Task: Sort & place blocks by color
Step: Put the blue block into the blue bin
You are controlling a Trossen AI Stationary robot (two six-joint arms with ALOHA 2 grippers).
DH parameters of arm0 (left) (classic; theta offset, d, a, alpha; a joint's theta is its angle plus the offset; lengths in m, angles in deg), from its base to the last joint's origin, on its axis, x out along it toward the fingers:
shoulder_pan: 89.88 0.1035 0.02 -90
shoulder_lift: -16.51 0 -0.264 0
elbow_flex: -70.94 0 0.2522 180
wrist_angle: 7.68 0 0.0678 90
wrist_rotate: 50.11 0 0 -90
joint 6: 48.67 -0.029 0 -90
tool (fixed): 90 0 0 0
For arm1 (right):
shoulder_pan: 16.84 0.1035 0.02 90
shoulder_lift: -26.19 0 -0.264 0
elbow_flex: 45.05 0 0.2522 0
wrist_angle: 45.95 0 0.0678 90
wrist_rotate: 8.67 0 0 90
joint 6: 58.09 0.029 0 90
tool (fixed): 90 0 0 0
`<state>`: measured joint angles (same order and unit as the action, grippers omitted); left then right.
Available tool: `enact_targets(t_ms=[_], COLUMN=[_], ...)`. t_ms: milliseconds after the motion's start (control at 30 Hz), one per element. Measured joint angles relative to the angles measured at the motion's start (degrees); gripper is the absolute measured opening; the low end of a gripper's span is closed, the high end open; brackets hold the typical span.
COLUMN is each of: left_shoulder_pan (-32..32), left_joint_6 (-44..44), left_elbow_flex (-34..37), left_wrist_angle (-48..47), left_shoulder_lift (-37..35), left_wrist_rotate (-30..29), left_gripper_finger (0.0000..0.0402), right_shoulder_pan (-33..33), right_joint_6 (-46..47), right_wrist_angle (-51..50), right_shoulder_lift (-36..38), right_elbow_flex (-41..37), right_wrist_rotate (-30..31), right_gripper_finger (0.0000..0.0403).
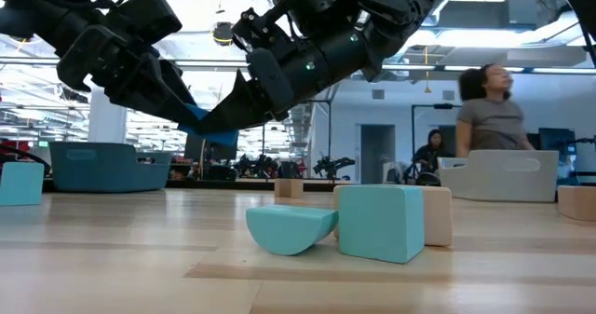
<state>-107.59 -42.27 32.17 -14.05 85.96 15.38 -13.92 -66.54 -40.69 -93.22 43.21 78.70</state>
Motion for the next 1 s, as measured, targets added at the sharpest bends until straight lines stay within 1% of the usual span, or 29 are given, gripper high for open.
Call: enact_targets(t_ms=[100, 200, 267, 400, 533, 600, 667, 733, 833, 1000], left_shoulder_pan=[0.02, 0.02, 0.04, 0.12, 1.63, 3.16, 4.76, 6.40, 9.55, 17.26], left_joint_6=[-0.43, -0.79, -0.34, 1.75, 5.42, 7.85, 10.77, 12.81, 14.68, 19.20], left_elbow_flex=[0.00, 0.00, 0.00, -0.03, -0.06, 0.07, 0.03, 0.01, 0.02, 0.02], left_wrist_angle=[-0.17, -0.60, -1.26, -3.36, -6.27, -8.42, -9.79, -13.02, -15.69, -19.96], left_shoulder_lift=[-0.20, -0.15, -0.16, -0.13, -0.53, -1.42, -2.77, -4.38, -7.63, -13.17], left_wrist_rotate=[-0.06, -1.30, -3.65, -10.63, -14.85, -16.47, -19.49, -21.83, -24.69, -25.42], left_gripper_finger=[0.0103, 0.0103, 0.0104, 0.0116, 0.0108, 0.0105, 0.0106, 0.0109, 0.0112, 0.0108], right_shoulder_pan=[0.00, 0.06, 0.04, -0.05, -0.46, -1.10, -1.79, -2.58, -3.72, -4.31], right_joint_6=[0.17, 0.55, 1.43, 3.90, 6.67, 8.09, 9.97, 11.88, 14.29, 14.60], right_wrist_angle=[-0.01, -0.34, -0.70, -1.87, -5.17, -8.10, -11.41, -14.40, -18.53, -20.32], right_shoulder_lift=[0.00, 0.01, 0.02, 0.21, 0.35, 0.34, 0.33, 0.33, 0.33, 1.31], right_elbow_flex=[0.00, 0.03, 0.11, 0.41, 0.55, 0.37, 0.74, 1.36, 1.57, 1.64], right_wrist_rotate=[0.66, 4.10, 6.97, 14.17, 22.94, 25.87, 28.03, 29.30, 29.55, 29.53], right_gripper_finger=[0.0164, 0.0185, 0.0200, 0.0219, 0.0223, 0.0222, 0.0220, 0.0218, 0.0215, 0.0211])
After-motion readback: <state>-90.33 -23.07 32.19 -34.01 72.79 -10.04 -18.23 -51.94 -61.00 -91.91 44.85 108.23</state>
